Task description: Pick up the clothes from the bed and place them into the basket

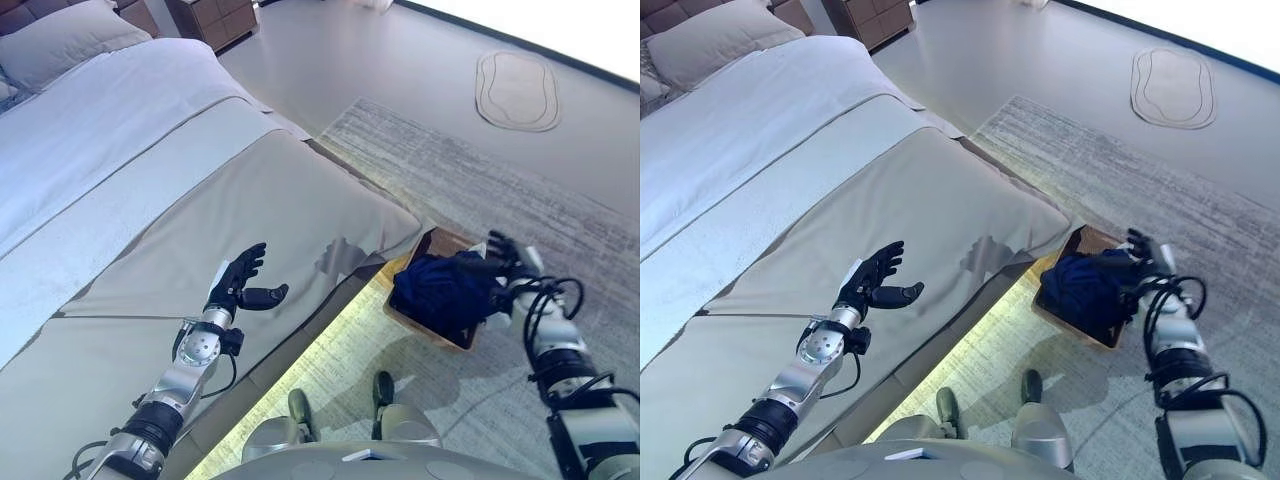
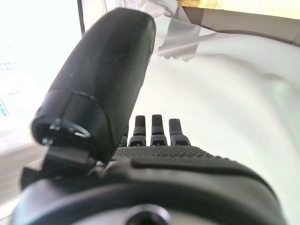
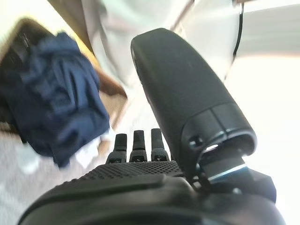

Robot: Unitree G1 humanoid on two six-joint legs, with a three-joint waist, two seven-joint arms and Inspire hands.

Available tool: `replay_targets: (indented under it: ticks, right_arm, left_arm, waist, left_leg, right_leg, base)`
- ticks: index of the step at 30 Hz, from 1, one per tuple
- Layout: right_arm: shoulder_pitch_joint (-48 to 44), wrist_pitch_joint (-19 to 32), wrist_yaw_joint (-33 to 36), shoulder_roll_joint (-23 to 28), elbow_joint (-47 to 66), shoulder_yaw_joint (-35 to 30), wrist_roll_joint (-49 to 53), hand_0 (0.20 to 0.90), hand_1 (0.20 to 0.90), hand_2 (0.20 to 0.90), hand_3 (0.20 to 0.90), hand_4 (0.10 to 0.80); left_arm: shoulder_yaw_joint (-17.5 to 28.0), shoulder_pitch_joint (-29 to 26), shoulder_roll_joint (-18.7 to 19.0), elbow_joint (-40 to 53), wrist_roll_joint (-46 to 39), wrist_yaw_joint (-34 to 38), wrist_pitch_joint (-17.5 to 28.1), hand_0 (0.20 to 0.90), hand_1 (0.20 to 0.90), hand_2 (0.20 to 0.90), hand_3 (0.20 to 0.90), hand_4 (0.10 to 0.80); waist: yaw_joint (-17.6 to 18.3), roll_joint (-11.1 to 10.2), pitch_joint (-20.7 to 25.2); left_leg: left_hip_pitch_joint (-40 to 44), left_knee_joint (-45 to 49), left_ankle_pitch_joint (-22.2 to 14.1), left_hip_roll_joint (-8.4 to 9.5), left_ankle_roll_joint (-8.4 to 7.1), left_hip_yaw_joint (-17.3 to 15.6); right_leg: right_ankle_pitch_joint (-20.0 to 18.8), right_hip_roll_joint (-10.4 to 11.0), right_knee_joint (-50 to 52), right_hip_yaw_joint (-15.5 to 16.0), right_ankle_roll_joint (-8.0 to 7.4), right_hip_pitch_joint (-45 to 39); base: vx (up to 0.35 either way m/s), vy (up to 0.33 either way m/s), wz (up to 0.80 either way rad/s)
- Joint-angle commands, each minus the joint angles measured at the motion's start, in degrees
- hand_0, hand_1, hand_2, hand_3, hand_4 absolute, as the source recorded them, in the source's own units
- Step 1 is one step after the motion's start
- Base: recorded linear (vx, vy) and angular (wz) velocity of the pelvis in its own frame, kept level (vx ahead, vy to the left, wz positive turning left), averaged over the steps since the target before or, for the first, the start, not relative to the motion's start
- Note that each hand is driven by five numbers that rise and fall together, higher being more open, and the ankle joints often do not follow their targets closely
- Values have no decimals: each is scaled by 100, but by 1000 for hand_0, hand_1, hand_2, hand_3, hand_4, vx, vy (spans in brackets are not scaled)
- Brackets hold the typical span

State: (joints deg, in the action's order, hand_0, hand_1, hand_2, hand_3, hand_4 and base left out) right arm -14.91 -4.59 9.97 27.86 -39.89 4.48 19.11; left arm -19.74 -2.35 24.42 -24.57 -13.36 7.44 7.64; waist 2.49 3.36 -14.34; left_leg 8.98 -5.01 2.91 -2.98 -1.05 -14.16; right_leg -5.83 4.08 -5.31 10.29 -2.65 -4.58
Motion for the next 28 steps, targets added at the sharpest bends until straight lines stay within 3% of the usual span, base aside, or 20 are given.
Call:
replay_targets:
  ticks: [1, 11, 16, 21, 28]
  right_arm:
    - [27, 857, 86, -109, 360, 277, -172, 900, 900, 900, 900, 800]
    - [510, 1096, 201, -743, 670, 1054, -1196, 900, 900, 900, 900, 800]
    - [704, 1075, 369, -742, 1023, 1176, -1673, 900, 900, 900, 900, 800]
    - [805, 979, 665, -781, 1369, 1341, -2317, 900, 900, 900, 900, 800]
    - [1210, 962, 320, -803, 1542, 1332, -2496, 900, 900, 900, 900, 800]
  left_arm:
    - [197, -43, -111, -153, 172, 227, 399, 900, 900, 900, 900, 800]
    - [503, 488, -356, -401, 364, 154, 404, 900, 900, 900, 900, 800]
    - [630, 502, -422, -540, 330, -123, 327, 900, 900, 900, 900, 800]
    - [613, 517, -578, -614, 309, -123, 319, 900, 900, 900, 900, 800]
    - [848, 731, -572, -587, 288, -366, 128, 900, 900, 900, 900, 800]
  waist:
    - [-165, -117, 643]
    - [-423, -111, 764]
    - [-458, -143, 806]
    - [-519, -150, 783]
    - [-602, -228, 739]
  left_leg:
    - [-220, 411, -528, -13, -173, 463]
    - [-193, 359, -502, 42, -177, 667]
    - [-224, 332, -451, -10, -198, 421]
    - [-246, 204, -443, 123, -105, 701]
    - [-285, 321, -501, 191, -40, 843]
  right_leg:
    - [653, 13, 359, 200, -25, -135]
    - [758, 124, 399, 462, -24, -303]
    - [793, 225, 429, 811, -68, -364]
    - [846, 233, 536, 788, -115, -314]
    - [840, 304, 586, 818, -185, -346]
  base:
    - [14, 85, 10]
    - [9, 67, 18]
    - [-9, 35, 29]
    - [-14, 47, 21]
    - [-1, 9, 8]
